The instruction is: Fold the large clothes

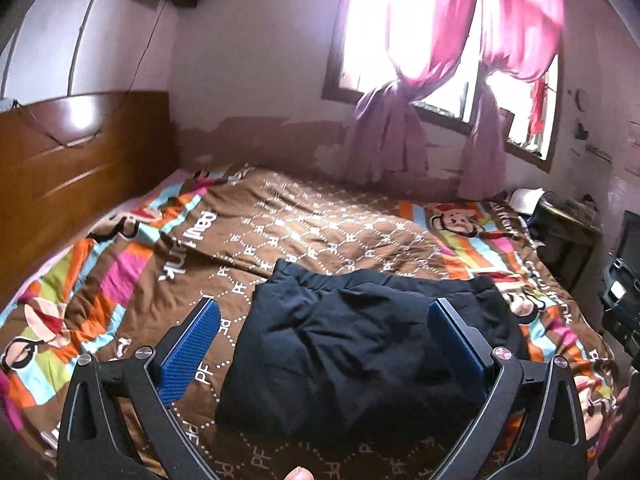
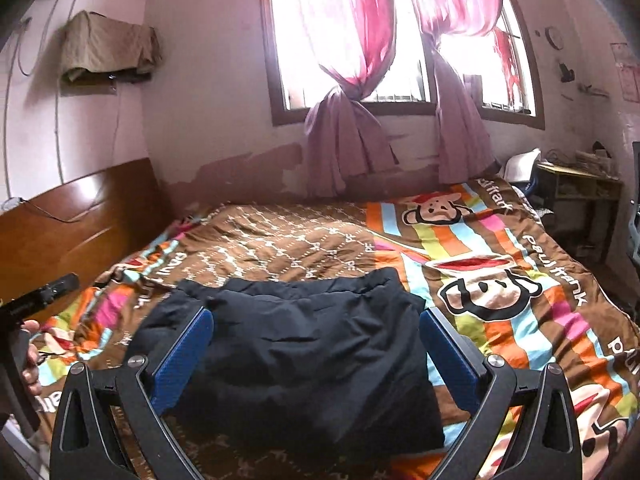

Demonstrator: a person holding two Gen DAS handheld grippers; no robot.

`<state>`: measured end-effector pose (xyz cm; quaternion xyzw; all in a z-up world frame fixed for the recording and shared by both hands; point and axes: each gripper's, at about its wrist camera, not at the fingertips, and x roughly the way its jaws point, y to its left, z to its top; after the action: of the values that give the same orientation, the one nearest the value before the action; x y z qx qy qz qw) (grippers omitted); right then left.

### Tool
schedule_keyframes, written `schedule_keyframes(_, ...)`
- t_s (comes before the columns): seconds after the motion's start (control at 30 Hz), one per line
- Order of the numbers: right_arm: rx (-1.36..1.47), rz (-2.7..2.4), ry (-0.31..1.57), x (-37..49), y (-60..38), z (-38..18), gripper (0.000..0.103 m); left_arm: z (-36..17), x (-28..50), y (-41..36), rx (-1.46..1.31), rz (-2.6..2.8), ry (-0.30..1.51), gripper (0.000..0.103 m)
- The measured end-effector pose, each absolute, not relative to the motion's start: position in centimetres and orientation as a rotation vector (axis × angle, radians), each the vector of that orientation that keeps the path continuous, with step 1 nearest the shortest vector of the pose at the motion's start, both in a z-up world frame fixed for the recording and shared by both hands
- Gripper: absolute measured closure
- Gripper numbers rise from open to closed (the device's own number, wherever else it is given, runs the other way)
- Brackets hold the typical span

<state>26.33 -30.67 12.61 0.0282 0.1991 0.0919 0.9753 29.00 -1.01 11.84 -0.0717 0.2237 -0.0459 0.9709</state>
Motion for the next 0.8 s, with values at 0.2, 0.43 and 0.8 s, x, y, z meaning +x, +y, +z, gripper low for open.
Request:
schedule_keyframes(0.2,0.043,0.218,0.353,21.8,-29.4,14.4,0.0,13.3,24.8,-2.1,-0.118,-0.12,0.403,0.002)
schedule_keyframes(0.43,0.082,0.259,0.313,17.3,-29.4,13.5,0.0,12.6,20.3,-2.7,-0.063,-0.17,0.416,0.002)
schedule_keyframes(0.8,0.071,0.262,0.266,12.2,-28.3,13.3,0.0,12.3,15.4,-1.9,-0.049,-0.144,0.376,0.002)
